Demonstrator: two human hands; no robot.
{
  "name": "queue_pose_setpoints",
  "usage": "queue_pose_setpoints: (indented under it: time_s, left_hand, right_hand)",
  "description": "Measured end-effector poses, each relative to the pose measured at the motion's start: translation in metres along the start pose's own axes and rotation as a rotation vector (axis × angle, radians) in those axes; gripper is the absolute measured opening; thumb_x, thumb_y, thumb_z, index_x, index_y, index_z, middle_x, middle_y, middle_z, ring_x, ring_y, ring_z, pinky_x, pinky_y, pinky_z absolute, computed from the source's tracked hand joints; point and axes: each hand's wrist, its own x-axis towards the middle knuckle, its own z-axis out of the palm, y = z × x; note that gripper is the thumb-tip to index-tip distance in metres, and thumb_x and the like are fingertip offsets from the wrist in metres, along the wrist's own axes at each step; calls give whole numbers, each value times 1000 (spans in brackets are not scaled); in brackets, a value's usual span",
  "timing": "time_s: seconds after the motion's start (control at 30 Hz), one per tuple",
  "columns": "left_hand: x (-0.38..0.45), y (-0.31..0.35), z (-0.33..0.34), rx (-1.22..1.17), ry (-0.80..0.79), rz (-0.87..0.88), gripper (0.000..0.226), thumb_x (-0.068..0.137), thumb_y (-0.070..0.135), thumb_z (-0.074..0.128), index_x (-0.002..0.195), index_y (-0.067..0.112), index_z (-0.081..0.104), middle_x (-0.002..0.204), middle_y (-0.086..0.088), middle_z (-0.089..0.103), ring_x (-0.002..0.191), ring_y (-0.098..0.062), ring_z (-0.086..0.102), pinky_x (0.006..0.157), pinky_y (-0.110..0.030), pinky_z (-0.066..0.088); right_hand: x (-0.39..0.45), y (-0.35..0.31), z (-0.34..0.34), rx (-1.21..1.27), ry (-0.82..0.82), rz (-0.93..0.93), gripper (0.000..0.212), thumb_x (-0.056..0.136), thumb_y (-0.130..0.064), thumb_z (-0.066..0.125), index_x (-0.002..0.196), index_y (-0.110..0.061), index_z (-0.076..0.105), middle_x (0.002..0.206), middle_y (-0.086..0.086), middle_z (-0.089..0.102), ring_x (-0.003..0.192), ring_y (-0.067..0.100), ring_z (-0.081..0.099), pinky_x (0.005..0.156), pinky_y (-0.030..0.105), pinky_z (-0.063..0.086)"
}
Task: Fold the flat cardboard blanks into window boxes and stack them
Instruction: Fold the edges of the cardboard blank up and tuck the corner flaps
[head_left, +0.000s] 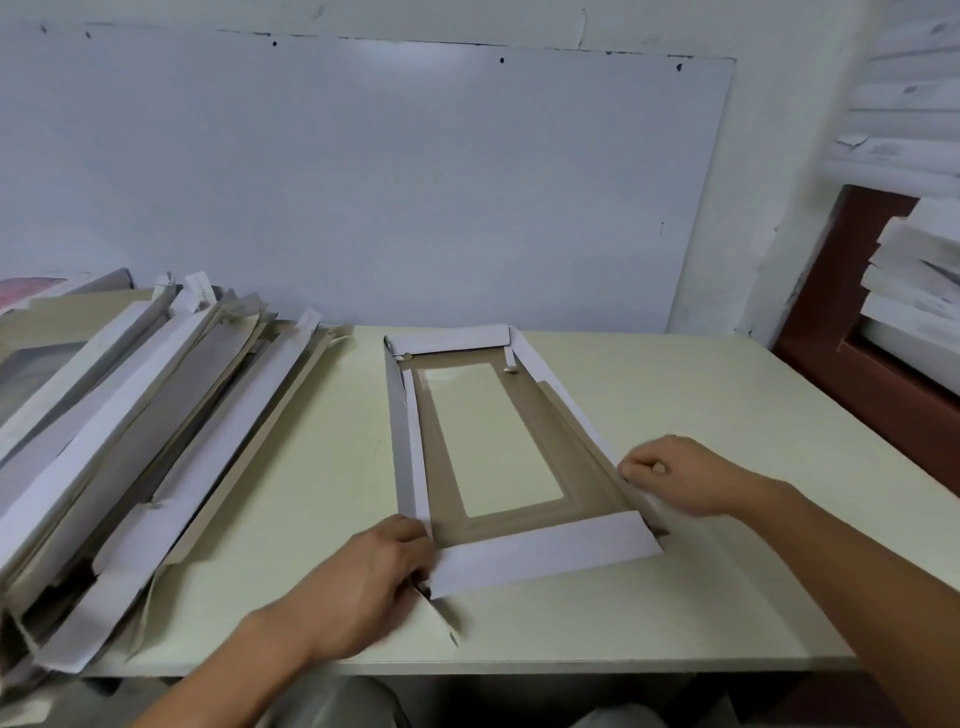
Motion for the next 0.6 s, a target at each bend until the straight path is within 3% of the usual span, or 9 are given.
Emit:
queue_pose_setpoints:
  time_s: [0.1, 0.17, 0.23, 0.33, 0.4, 0.47, 0.5, 0.6]
  left_hand:
    - [1, -2, -1, 0, -14, 2, 6, 76, 10, 49, 79, 15, 51, 92, 4, 53, 89, -12, 48, 77, -25, 43]
    - [0, -3, -2, -22, -29, 4, 5, 79, 19, 57, 81, 16, 53, 94, 7, 53, 90, -3, 46, 78, -19, 42]
    - [-2, -4, -4, -82, -45, -31, 18, 80, 33, 67, 83, 18, 58, 97, 10, 54, 91, 4, 46, 78, -12, 39]
    - [-2, -4, -8, -199, -53, -75, 31, 77, 47, 76, 86, 19, 68, 100, 12, 60, 96, 5, 52, 80, -11, 43]
    - [-3, -5, -8, -320, -39, -83, 30, 76, 46, 80, 82, 18, 70, 99, 11, 65, 103, -1, 57, 85, -20, 48]
    - [-6, -9, -7, -460, -29, -89, 25, 79, 40, 80, 76, 17, 71, 98, 9, 69, 112, -7, 59, 91, -27, 49]
    - [-7, -12, -7, -522, -25, -101, 21, 81, 37, 79, 75, 18, 72, 100, 8, 71, 115, -9, 60, 94, -29, 49]
    - [-11, -21, -2, -662, -4, -160, 17, 89, 32, 72, 78, 18, 74, 105, 3, 72, 116, -16, 61, 99, -38, 48]
  right_hand:
    - [-16, -1, 15, -68, -118, -55, 40, 106, -32, 37, 103, -3, 64, 124, 19, 59, 119, 35, 50, 99, 44, 39]
    - [-23, -8, 26, -166, -131, -83, 45, 106, -41, 27, 114, -18, 65, 142, 0, 51, 135, 27, 36, 107, 38, 32]
    - [-31, -18, 33, -254, -66, -153, 48, 102, -54, 25, 118, -33, 65, 145, -16, 45, 142, 17, 21, 115, 34, 21]
    - [-40, -40, 40, -332, -31, -302, 57, 90, -74, 31, 121, -38, 64, 136, -24, 46, 141, 6, 12, 116, 32, 4]
    - [-46, -55, 43, -277, -10, -406, 47, 85, -71, 44, 105, -34, 66, 118, -23, 55, 128, 3, 30, 111, 29, 15]
    - [-54, -68, 45, -119, -26, -451, 21, 88, -49, 61, 80, -30, 56, 91, -16, 56, 96, 4, 48, 90, 26, 36]
    - [-59, -73, 48, -72, -38, -452, 22, 90, -38, 63, 75, -27, 52, 85, -13, 54, 84, 6, 50, 81, 28, 42]
    - [-72, -72, 60, -111, 11, -488, 12, 92, -20, 59, 97, -18, 70, 101, -12, 62, 93, 6, 55, 83, 29, 48]
